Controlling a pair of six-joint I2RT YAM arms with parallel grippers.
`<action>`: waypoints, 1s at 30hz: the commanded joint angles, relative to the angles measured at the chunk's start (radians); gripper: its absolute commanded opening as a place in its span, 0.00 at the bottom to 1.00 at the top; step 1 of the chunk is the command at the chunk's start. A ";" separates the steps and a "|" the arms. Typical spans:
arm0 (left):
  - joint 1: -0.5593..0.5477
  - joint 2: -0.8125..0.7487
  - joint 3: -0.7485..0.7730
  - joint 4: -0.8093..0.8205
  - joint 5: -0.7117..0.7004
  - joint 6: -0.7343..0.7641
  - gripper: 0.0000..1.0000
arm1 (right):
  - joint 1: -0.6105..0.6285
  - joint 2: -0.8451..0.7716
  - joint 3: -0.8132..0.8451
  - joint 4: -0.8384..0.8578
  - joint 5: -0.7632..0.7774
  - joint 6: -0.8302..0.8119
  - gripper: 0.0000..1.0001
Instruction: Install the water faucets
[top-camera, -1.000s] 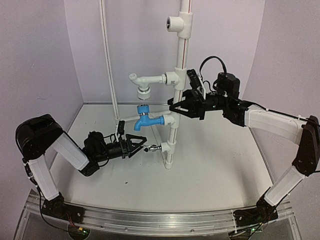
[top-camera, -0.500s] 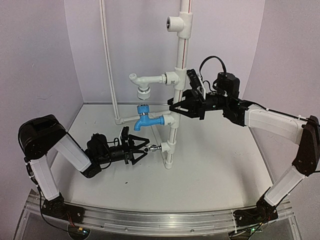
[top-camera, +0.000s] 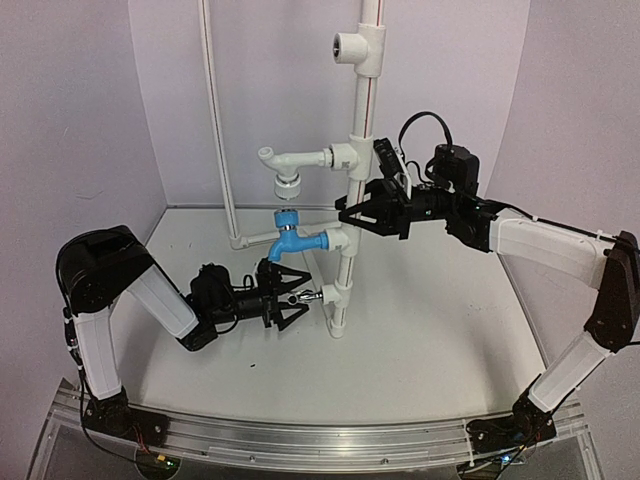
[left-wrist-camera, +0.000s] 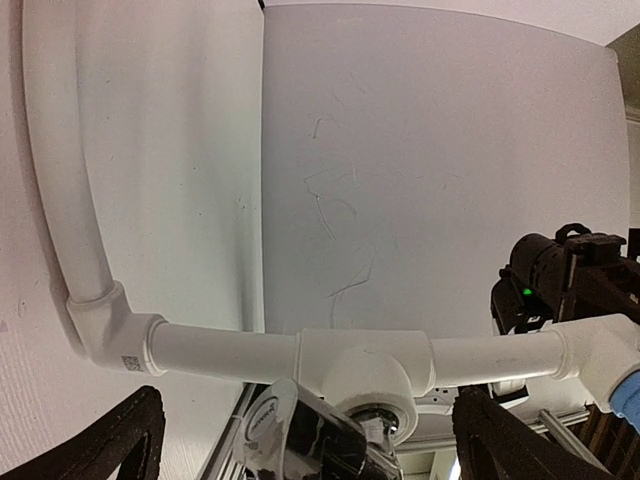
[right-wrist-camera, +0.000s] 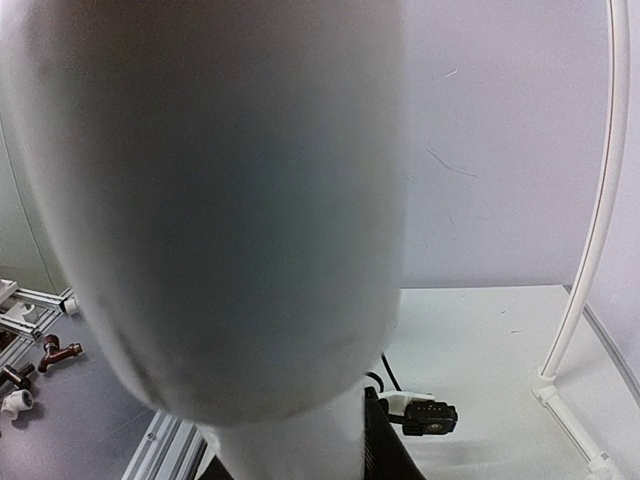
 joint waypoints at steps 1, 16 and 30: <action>-0.006 -0.028 0.041 0.192 0.016 -0.020 1.00 | -0.009 0.031 -0.015 -0.216 0.045 0.135 0.00; -0.014 -0.055 0.073 0.193 0.038 -0.036 1.00 | -0.010 0.034 -0.011 -0.218 0.043 0.133 0.00; -0.003 -0.155 0.045 0.194 0.026 0.192 1.00 | -0.009 0.034 -0.008 -0.224 0.044 0.132 0.00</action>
